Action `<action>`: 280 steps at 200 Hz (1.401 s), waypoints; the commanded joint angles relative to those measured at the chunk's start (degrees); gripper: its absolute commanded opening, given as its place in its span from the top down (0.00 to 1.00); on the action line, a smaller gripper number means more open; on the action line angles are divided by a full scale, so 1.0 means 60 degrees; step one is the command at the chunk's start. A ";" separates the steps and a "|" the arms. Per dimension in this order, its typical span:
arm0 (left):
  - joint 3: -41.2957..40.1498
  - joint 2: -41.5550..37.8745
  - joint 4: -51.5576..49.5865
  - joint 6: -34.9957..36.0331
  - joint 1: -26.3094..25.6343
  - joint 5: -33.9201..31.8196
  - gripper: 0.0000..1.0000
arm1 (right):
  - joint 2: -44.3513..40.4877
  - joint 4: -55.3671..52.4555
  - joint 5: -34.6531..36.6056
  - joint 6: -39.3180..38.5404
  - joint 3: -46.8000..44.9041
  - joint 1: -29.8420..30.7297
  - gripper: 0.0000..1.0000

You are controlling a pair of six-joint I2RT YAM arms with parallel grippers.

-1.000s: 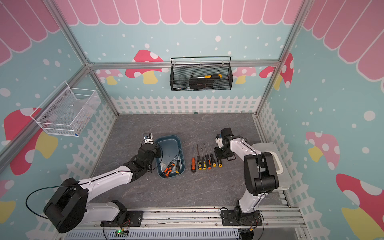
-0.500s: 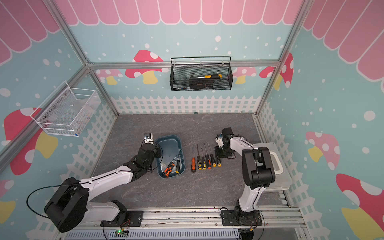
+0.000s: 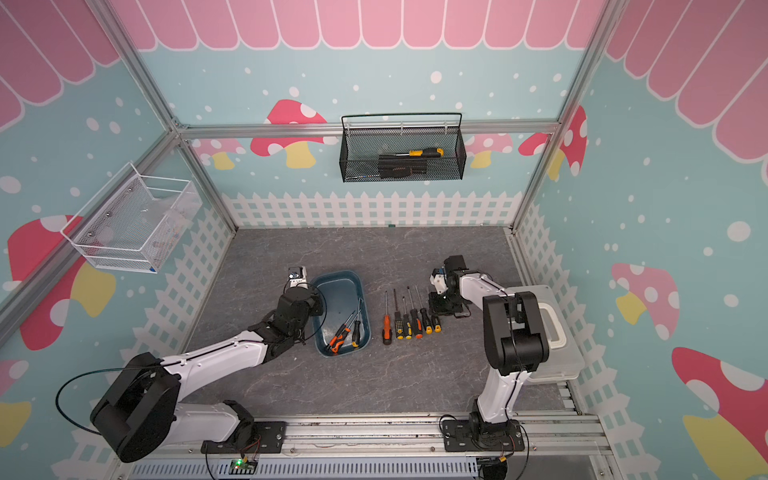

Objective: Take out the screwdriver from the storage box
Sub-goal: Place the screwdriver at the center of the board, then pick up the screwdriver from the storage box.

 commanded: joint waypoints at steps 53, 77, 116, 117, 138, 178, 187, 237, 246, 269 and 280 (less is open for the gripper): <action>0.0165 0.0157 -0.0169 0.0311 0.0000 0.0031 1.00 | 0.0353 0.0090 -0.0148 -0.0031 0.0043 -0.0058 0.88; 0.0172 0.0161 -0.0174 0.0283 -0.0005 0.0016 1.00 | 0.0338 0.0105 -0.0135 -0.0016 0.0000 -0.0070 0.84; 0.0137 0.0214 -0.0158 0.0259 -0.0021 0.0046 1.00 | 0.0188 0.0163 -0.0144 0.0079 -0.0058 -0.0065 0.80; 0.0136 0.0210 -0.0151 0.0256 -0.0022 0.0046 1.00 | 0.0183 0.0167 -0.0139 0.0083 -0.0059 -0.0069 0.80; 0.0124 0.0234 -0.0128 0.0253 -0.0035 0.0020 1.00 | 0.0093 0.0215 -0.0209 0.0152 -0.0063 -0.0072 0.77; 0.0080 0.0237 -0.0113 0.0223 -0.0074 -0.0029 1.00 | -0.0090 0.0230 -0.0296 0.0253 -0.0065 -0.0100 0.71; 0.0072 0.0222 -0.0102 0.0223 -0.0084 -0.0043 1.00 | -0.0144 0.0229 -0.0303 0.0275 -0.0060 -0.0102 0.71; 0.0052 0.0154 -0.0117 0.0209 -0.0109 -0.0099 1.00 | -0.0767 0.0204 -0.0479 0.0438 -0.0103 -0.0115 0.71; 0.0047 0.0134 -0.0129 0.0209 -0.0116 -0.0101 1.00 | -0.0899 0.0150 -0.0491 0.0474 -0.0086 -0.0116 0.71; 0.0051 0.0086 -0.0157 0.0209 -0.0129 -0.0131 1.00 | -0.1332 -0.0025 -0.0501 0.0545 -0.0014 -0.0116 0.71; 0.0062 0.0062 -0.0172 0.0209 -0.0139 -0.0141 1.00 | -0.1591 -0.0084 -0.0529 0.0609 0.0000 -0.0116 0.70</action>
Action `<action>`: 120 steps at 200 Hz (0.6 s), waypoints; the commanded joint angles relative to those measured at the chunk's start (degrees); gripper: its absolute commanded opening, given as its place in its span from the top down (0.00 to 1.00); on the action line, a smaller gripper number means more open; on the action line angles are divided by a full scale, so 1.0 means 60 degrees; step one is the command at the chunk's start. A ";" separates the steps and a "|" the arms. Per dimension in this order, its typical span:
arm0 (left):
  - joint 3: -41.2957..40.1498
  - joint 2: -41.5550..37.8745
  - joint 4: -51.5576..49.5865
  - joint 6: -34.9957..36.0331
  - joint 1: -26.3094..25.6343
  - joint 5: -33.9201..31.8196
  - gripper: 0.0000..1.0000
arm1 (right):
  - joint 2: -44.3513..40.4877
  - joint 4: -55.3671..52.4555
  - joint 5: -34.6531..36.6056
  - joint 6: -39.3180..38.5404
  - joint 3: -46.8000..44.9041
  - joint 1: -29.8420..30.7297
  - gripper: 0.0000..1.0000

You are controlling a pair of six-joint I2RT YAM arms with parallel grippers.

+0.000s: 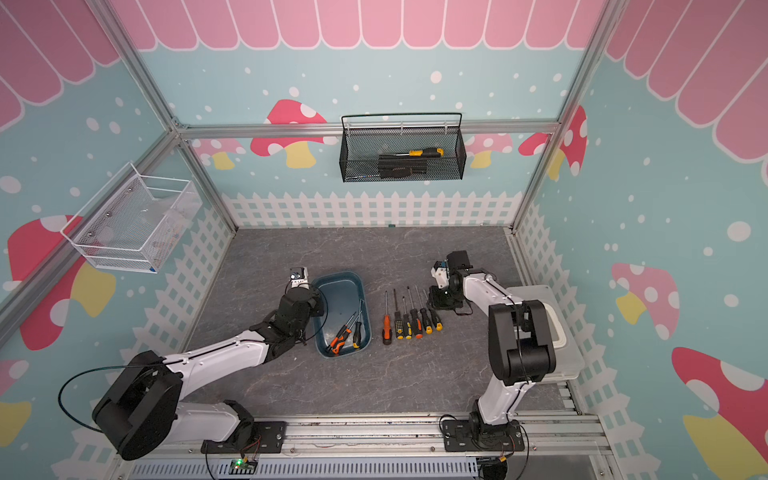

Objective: Take out the screwdriver from the storage box
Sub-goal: Pick up the screwdriver from the storage box.

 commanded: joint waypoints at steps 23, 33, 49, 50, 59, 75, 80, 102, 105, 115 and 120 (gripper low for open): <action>0.0069 -0.0069 -0.0174 0.0209 -0.0098 -0.0167 1.00 | -0.1351 -0.0384 -0.0156 0.0415 -0.0076 -0.0036 0.69; 0.0084 -0.0053 -0.0188 0.0209 -0.0103 -0.0180 1.00 | -0.1758 -0.0401 -0.0144 0.0542 -0.0104 0.0020 0.67; 0.0097 -0.0044 -0.0188 0.0180 -0.0128 -0.0185 1.00 | -0.2431 -0.0461 0.0039 0.0777 -0.0137 0.0278 0.65; 0.0098 -0.0040 -0.0188 0.0180 -0.0123 -0.0183 1.00 | -0.2464 -0.0462 0.0052 0.0790 -0.0139 0.0299 0.65; 0.0128 -0.0029 -0.0189 0.0181 -0.0137 -0.0196 1.00 | -0.2755 -0.0532 0.0144 0.0906 -0.0100 0.0505 0.64; 0.0168 0.0021 -0.0198 0.0172 -0.0174 -0.0227 1.00 | -0.3158 -0.0587 0.0263 0.1183 -0.0045 0.1013 0.64; 0.0179 0.0031 -0.0194 0.0179 -0.0184 -0.0244 1.00 | -0.3252 -0.0594 0.0337 0.1273 -0.0044 0.1204 0.64; 0.0216 0.0049 -0.0246 0.0179 -0.0228 -0.0313 1.00 | -0.3521 -0.0509 0.0820 0.1664 -0.0037 0.2293 0.63; 0.0216 0.0042 -0.0247 0.0179 -0.0235 -0.0328 1.00 | -0.3543 -0.0448 0.0868 0.1742 -0.0050 0.2463 0.63; 0.0231 0.0042 -0.0256 0.0179 -0.0245 -0.0342 1.00 | -0.3595 -0.0205 0.1012 0.2007 -0.0157 0.2968 0.62; 0.0231 0.0039 -0.0255 0.0179 -0.0250 -0.0356 1.00 | -0.3596 -0.0101 0.1067 0.2154 -0.0194 0.3209 0.61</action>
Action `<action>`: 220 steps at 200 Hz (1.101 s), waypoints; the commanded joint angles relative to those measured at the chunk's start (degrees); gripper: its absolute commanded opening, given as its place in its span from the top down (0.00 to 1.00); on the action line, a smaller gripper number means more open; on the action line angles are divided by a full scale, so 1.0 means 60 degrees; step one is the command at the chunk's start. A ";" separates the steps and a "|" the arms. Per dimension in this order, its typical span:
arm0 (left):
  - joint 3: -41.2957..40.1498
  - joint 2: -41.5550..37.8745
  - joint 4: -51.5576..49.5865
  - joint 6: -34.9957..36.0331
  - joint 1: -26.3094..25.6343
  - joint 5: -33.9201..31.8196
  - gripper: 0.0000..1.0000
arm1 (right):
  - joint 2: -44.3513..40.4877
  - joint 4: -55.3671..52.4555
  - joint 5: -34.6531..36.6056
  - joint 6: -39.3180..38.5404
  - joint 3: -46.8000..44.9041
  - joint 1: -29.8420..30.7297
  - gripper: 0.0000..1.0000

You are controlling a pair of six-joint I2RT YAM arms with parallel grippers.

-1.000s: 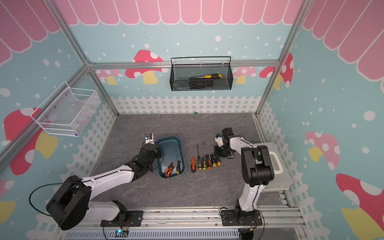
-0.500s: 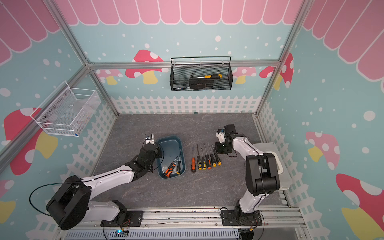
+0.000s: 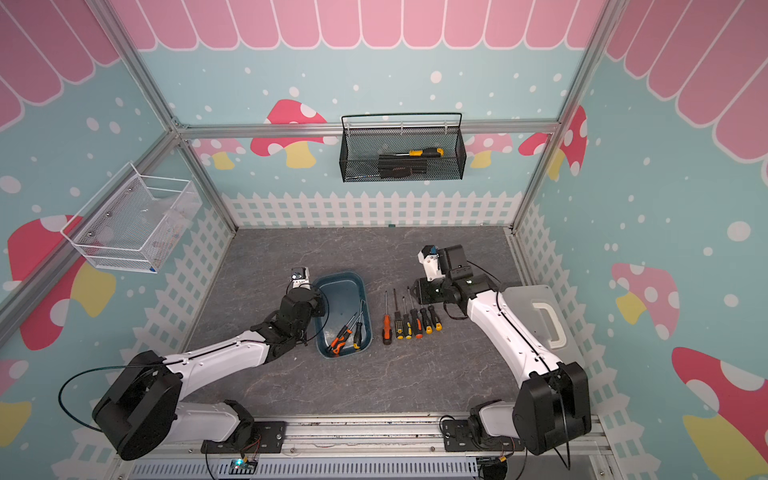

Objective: Take out the screwdriver from the storage box
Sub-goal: Pick up the screwdriver from the storage box.

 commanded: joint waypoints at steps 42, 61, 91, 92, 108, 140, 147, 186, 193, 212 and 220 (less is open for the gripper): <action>0.0235 0.0037 -0.0291 0.0179 -0.0094 -0.0277 1.00 | 0.0729 0.0580 0.1106 0.1421 0.0048 0.2929 0.60; 0.0227 0.0012 -0.0284 0.0194 -0.0088 -0.0285 1.00 | 0.1275 0.0917 0.1120 0.1692 0.0088 0.3482 0.60; 0.0210 0.0008 -0.0306 0.0238 -0.0082 -0.0307 1.00 | 0.2105 0.1152 0.1156 0.1895 0.0445 0.4216 0.60; 0.0217 0.0010 -0.0298 0.0238 -0.0081 -0.0314 1.00 | 0.2142 0.1152 0.1165 0.1891 0.0460 0.4233 0.60; 0.0209 0.0042 -0.0276 0.0238 -0.0093 -0.0307 1.00 | 0.2611 0.1110 0.1244 0.1861 0.0782 0.4477 0.61; 0.0195 0.0068 -0.0233 0.0245 -0.0087 -0.0314 1.00 | 0.3359 0.0869 0.1447 0.1664 0.1311 0.4688 0.61; 0.0195 0.0059 -0.0246 0.0253 -0.0094 -0.0327 1.00 | 0.3490 0.0810 0.1507 0.1617 0.1399 0.4704 0.61; 0.0194 0.0094 -0.0204 0.0282 -0.0083 -0.0342 1.00 | 0.4360 0.0362 0.1647 0.1432 0.1814 0.4704 0.62; 0.0194 0.0098 -0.0204 0.0304 -0.0093 -0.0336 1.00 | 0.4464 0.0348 0.1712 0.1446 0.1810 0.4704 0.62; 0.0189 0.0099 -0.0187 0.0311 -0.0084 -0.0358 1.00 | 0.4643 0.0332 0.1955 0.1487 0.1751 0.4703 0.63; 0.0162 0.0091 -0.0174 0.0311 -0.0083 -0.0358 1.00 | 0.4724 0.0322 0.2025 0.1475 0.1761 0.4702 0.63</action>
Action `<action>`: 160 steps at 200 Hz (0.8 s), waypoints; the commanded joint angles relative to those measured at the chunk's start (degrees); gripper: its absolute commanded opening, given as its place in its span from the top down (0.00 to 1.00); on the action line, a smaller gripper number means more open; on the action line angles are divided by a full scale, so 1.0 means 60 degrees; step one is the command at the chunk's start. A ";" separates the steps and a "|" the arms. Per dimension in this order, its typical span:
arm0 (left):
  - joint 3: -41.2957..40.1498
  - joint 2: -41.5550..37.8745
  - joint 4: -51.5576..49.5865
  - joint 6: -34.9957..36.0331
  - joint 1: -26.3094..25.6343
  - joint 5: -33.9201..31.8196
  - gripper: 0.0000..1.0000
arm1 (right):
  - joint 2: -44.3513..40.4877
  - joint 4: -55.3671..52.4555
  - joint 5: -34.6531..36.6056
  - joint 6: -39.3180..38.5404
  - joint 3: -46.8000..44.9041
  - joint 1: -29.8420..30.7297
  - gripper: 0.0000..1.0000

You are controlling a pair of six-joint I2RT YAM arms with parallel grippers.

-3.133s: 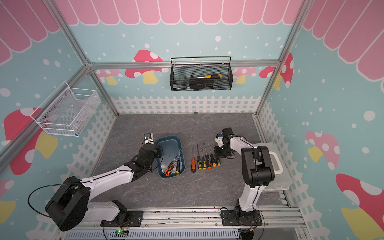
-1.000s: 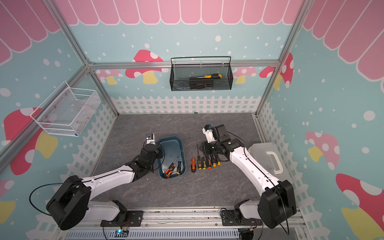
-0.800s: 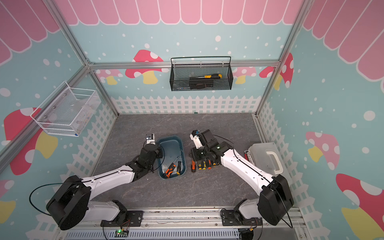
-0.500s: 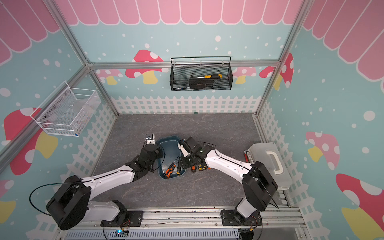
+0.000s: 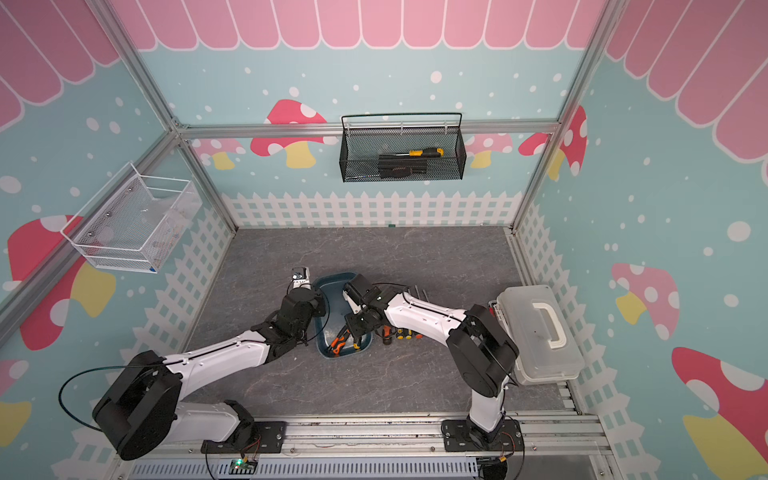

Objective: Take out the screwdriver from the storage box
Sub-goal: Pick up the screwdriver from the storage box.

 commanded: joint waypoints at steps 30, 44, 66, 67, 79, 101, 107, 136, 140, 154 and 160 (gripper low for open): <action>0.0066 0.0101 -0.0035 0.0268 -0.0039 -0.0252 1.00 | 0.0632 -0.0386 0.0458 -0.0112 0.0202 0.0045 0.64; 0.0026 0.0056 -0.0018 0.0253 -0.0043 -0.0263 1.00 | 0.0787 -0.0383 0.0496 -0.0094 0.0216 0.0031 0.64; -0.0014 0.0009 0.0005 0.0249 -0.0043 -0.0281 1.00 | 0.0829 -0.0368 0.0555 -0.0057 0.0311 0.0030 0.65; -0.0018 0.0009 0.0007 0.0249 -0.0039 -0.0281 1.00 | 0.0829 -0.0368 0.0563 -0.0053 0.0315 0.0030 0.65; -0.0033 -0.0013 0.0022 0.0240 -0.0048 -0.0281 1.00 | 0.1152 -0.0374 0.0550 -0.0050 0.0408 -0.0011 0.65; -0.0073 -0.0072 0.0037 0.0205 -0.0037 -0.0267 1.00 | 0.1340 -0.0383 0.0453 -0.0021 0.0538 -0.0115 0.65; -0.0091 -0.0095 0.0031 0.0205 -0.0047 -0.0270 1.00 | 0.1374 -0.0365 0.0437 -0.0009 0.0553 -0.0151 0.66; -0.0181 -0.0239 0.0060 0.0220 -0.0047 -0.0281 1.00 | 0.1564 -0.0191 0.0191 0.0093 0.0599 -0.0311 0.66; -0.0194 -0.0253 0.0067 0.0220 -0.0049 -0.0281 1.00 | 0.1594 -0.0147 0.0123 0.0123 0.0598 -0.0342 0.66; -0.0212 -0.0266 0.0082 0.0220 -0.0039 -0.0274 1.00 | 0.1696 0.0043 -0.0067 0.0224 0.0595 -0.0430 0.66; -0.0212 -0.0278 0.0090 0.0220 -0.0050 -0.0267 1.00 | 0.1730 0.0091 -0.0115 0.0245 0.0597 -0.0451 0.66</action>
